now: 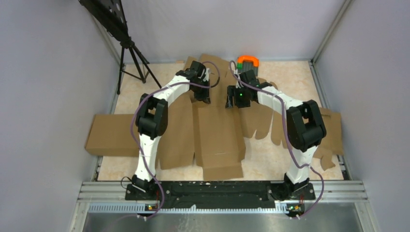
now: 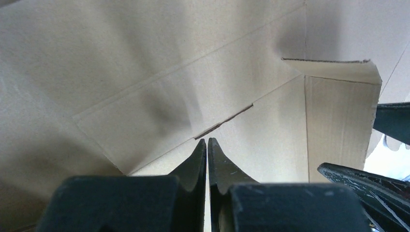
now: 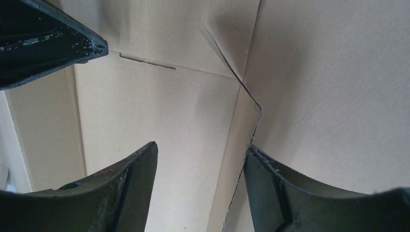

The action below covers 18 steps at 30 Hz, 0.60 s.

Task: Fold the paper box
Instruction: Fold the paper box at the center of the board.

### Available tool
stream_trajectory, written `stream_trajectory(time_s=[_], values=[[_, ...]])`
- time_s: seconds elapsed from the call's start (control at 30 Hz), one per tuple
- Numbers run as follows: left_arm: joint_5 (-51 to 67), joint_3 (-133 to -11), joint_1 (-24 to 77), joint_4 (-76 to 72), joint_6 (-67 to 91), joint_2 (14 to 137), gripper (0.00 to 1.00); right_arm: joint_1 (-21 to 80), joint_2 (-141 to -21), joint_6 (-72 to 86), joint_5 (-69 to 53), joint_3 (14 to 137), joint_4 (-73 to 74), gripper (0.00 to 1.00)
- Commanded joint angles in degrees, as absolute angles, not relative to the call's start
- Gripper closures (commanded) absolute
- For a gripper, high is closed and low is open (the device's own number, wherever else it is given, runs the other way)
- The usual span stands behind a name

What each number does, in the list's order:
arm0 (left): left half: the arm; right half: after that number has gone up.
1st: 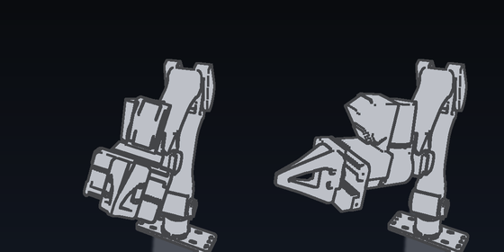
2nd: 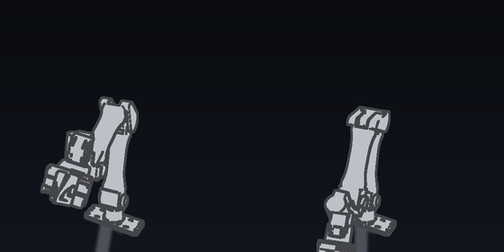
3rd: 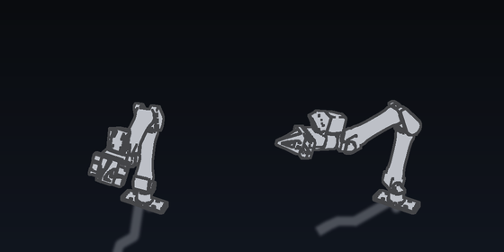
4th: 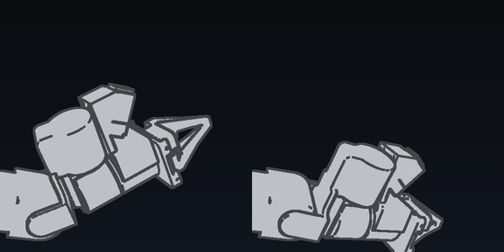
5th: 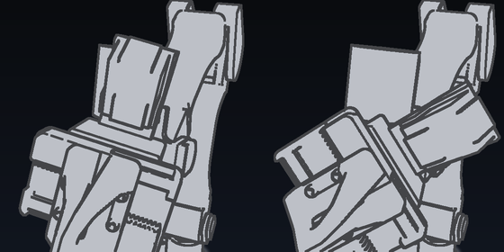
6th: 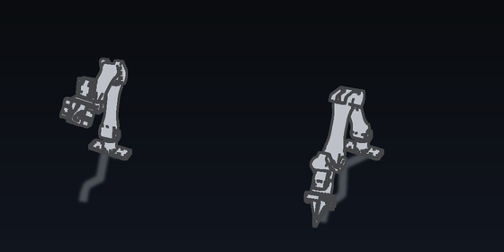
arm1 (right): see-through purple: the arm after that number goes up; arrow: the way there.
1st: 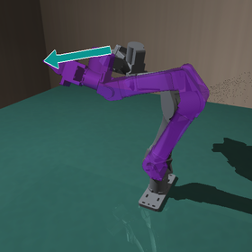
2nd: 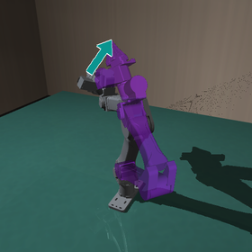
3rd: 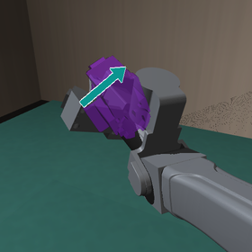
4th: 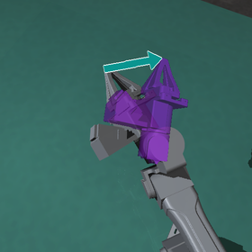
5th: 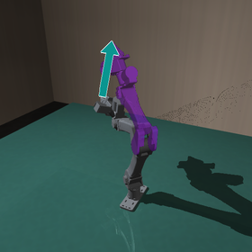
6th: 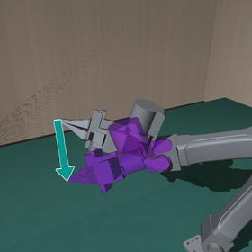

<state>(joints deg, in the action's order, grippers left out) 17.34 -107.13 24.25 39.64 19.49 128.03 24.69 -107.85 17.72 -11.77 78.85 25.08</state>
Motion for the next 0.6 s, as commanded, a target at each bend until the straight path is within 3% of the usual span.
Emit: stream_trajectory(time_s=[0.0, 0.17, 0.57], values=[[19.0, -107.8, 24.3, 39.5, 18.6, 129.1, 0.98, 23.2, -108.9, 19.5, -15.0, 80.0, 20.4, 0.34], [19.2, -107.2, 24.3, 39.3, 18.4, 129.8, 0.98, 22.3, -111.5, 20.5, -14.5, 81.6, 20.0, 0.28], [18.9, -107.1, 24.3, 40.1, 17.8, 129.8, 0.99, 22.2, -115.7, 17.7, -12.2, 87.3, 19.0, 0.28]])
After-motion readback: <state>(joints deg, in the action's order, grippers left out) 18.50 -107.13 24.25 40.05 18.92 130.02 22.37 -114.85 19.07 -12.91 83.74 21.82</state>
